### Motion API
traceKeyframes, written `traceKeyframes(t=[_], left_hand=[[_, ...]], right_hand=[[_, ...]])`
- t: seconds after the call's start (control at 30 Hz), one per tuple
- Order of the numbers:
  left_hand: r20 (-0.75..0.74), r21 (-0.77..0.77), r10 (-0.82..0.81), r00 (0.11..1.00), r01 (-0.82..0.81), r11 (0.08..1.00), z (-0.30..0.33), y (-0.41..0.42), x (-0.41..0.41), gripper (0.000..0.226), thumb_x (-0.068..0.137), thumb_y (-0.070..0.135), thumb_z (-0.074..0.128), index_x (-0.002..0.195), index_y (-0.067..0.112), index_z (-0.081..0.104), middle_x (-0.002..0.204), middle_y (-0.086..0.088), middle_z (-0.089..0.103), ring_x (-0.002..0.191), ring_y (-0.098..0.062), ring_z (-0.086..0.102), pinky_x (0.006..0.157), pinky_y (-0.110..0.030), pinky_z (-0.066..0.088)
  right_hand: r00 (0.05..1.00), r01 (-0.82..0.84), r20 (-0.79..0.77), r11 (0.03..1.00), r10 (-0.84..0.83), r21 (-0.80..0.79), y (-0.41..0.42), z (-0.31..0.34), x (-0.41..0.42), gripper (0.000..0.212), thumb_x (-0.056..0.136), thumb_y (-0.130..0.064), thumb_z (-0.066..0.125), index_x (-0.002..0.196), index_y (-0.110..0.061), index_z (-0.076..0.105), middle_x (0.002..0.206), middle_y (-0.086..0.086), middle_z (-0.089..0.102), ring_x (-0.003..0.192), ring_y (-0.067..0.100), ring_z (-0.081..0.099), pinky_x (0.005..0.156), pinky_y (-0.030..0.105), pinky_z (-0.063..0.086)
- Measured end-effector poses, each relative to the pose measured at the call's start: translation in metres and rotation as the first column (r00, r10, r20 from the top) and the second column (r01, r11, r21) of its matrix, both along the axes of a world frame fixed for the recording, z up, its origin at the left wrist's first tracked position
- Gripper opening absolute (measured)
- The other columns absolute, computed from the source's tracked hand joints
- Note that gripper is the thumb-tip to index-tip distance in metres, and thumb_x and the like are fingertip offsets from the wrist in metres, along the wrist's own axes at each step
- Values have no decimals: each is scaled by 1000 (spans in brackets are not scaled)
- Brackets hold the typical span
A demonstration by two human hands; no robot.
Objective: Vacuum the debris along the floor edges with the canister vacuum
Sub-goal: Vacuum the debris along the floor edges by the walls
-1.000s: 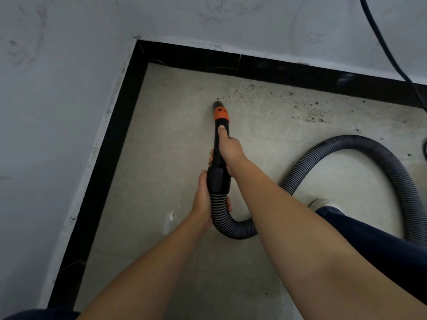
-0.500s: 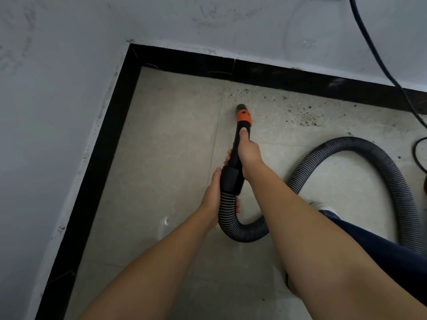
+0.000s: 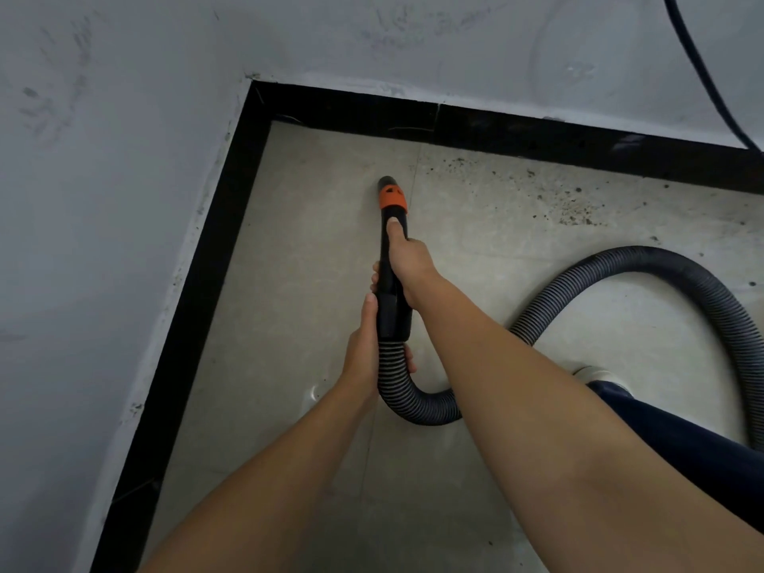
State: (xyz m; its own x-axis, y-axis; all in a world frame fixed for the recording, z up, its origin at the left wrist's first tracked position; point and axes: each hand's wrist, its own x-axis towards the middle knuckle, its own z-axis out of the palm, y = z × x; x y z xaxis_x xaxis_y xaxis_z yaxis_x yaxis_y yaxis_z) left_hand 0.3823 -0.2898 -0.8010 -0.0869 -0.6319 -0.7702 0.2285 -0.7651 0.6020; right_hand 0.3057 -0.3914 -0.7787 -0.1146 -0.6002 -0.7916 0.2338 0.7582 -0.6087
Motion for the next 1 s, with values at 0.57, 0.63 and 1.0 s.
traceKeyframes(t=[0.57, 0.63, 1.0], left_hand=[[109, -32, -312, 944, 317, 948, 17, -21, -21, 69, 85, 72, 40, 110, 13, 65, 79, -12, 67, 57, -23, 63, 56, -32, 54], [141, -40, -296, 945, 304, 952, 16, -21, -19, 68, 86, 70, 41, 110, 12, 65, 77, -11, 67, 54, -22, 62, 55, -31, 54], [179, -11, -64, 982, 67, 998, 15, -27, 19, 69, 90, 67, 40, 99, 4, 66, 64, -9, 61, 52, -21, 58, 53, -31, 51]], right_hand=[[986, 153, -60, 988, -153, 5, 0, 2, -46, 49, 99, -48, 38, 106, -2, 54, 68, 10, 57, 52, 20, 56, 53, 29, 53], [991, 121, -62, 993, -121, 1, -3, 0, -42, 48, 99, -48, 38, 101, -3, 54, 67, 10, 57, 51, 20, 56, 51, 28, 52], [999, -43, 15, 999, 43, -6, -26, -2, 16, 49, 99, -49, 39, 99, -2, 53, 67, 12, 58, 50, 21, 55, 51, 29, 51]])
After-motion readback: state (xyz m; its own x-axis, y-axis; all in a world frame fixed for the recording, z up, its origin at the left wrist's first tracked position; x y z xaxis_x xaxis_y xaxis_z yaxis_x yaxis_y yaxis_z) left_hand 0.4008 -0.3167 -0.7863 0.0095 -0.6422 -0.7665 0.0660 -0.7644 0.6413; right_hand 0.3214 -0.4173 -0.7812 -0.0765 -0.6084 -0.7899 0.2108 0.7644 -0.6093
